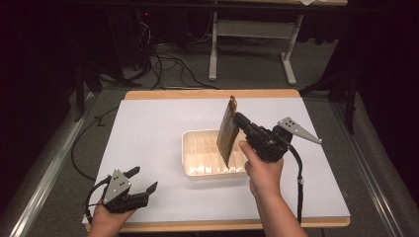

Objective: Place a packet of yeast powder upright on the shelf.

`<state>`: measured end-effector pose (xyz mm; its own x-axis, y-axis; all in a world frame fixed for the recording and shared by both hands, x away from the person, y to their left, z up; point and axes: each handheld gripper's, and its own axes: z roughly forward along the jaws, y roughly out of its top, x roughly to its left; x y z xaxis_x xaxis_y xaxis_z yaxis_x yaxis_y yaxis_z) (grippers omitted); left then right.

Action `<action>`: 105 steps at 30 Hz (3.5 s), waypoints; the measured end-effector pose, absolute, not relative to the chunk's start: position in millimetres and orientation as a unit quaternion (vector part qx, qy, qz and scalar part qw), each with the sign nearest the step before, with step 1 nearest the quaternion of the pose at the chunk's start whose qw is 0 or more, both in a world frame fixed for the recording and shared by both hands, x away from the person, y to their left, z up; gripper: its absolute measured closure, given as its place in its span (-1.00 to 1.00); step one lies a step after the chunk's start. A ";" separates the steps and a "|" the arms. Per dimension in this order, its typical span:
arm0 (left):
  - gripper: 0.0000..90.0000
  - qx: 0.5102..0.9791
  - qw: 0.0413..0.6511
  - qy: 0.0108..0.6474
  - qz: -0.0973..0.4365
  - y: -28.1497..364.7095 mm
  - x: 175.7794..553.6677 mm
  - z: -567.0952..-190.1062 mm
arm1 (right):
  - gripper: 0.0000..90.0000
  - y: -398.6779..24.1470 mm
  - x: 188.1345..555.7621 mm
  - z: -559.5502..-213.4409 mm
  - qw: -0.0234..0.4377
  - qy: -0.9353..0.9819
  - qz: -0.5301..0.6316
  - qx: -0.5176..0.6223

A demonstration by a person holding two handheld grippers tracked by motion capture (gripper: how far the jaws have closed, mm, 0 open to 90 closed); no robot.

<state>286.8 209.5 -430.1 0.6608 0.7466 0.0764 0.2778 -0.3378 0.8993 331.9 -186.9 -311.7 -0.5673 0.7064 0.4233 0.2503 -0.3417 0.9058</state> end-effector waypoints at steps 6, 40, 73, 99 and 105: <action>-0.46 0.778 0.475 0.329 0.246 210.1 286.8 -430.0 | 1.00 -173.2 337.6 -316.6 0.161 0.555 0.691 0.434; -0.46 0.779 0.478 0.324 0.243 210.1 285.2 -429.3 | 1.00 -130.5 365.2 -335.7 0.143 0.558 0.681 0.452; -0.46 0.780 0.479 0.326 0.238 211.2 285.7 -430.2 | 1.00 -108.7 381.1 -361.2 0.132 0.580 0.659 0.460; -0.46 0.782 0.475 0.326 0.237 210.1 286.5 -431.0 | 0.99 -112.3 366.8 -387.8 0.126 0.601 0.645 0.455; -0.46 0.782 0.475 0.326 0.238 210.0 285.9 -430.7 | 0.99 -112.2 361.8 -390.0 0.126 0.605 0.646 0.448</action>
<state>285.9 210.0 -430.7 0.6744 0.7358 0.0620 0.2838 -0.3358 0.8982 361.8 -112.2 -390.0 -0.5666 0.7050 0.4265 0.3803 -0.2354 0.8944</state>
